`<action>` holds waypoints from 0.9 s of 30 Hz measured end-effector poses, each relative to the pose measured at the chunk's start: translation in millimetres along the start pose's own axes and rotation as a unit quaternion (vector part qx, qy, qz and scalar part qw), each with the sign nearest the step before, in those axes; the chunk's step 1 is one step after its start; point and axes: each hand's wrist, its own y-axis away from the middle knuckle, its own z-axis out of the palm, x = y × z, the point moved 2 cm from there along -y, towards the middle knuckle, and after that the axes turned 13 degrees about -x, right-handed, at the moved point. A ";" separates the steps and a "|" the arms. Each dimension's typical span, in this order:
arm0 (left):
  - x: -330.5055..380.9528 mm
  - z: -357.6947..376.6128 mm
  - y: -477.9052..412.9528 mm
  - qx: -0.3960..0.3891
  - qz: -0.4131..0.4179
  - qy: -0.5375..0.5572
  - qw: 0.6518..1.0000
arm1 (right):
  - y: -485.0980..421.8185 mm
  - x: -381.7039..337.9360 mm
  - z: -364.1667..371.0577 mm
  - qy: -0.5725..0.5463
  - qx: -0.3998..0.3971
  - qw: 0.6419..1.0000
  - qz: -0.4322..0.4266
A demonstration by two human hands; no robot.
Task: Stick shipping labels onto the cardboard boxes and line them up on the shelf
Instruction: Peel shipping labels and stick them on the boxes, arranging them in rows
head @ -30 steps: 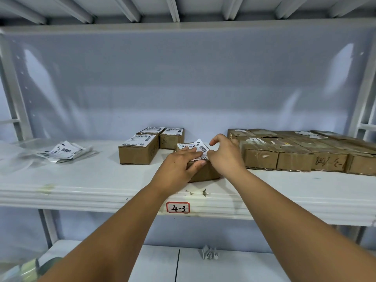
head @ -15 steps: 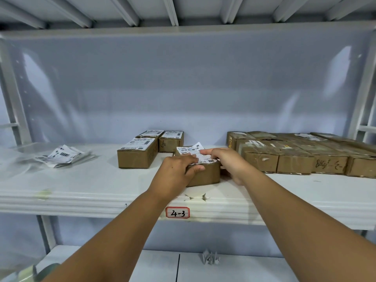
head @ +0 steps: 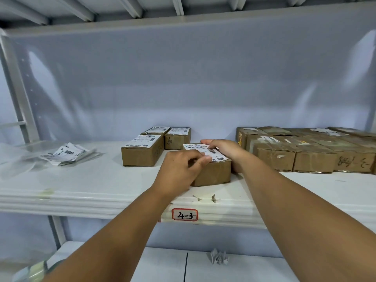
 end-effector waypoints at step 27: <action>-37.8 -16.5 -50.0 -0.396 -0.131 0.127 0.900 | 15.0 10.8 -12.3 0.062 -0.175 0.983 -0.001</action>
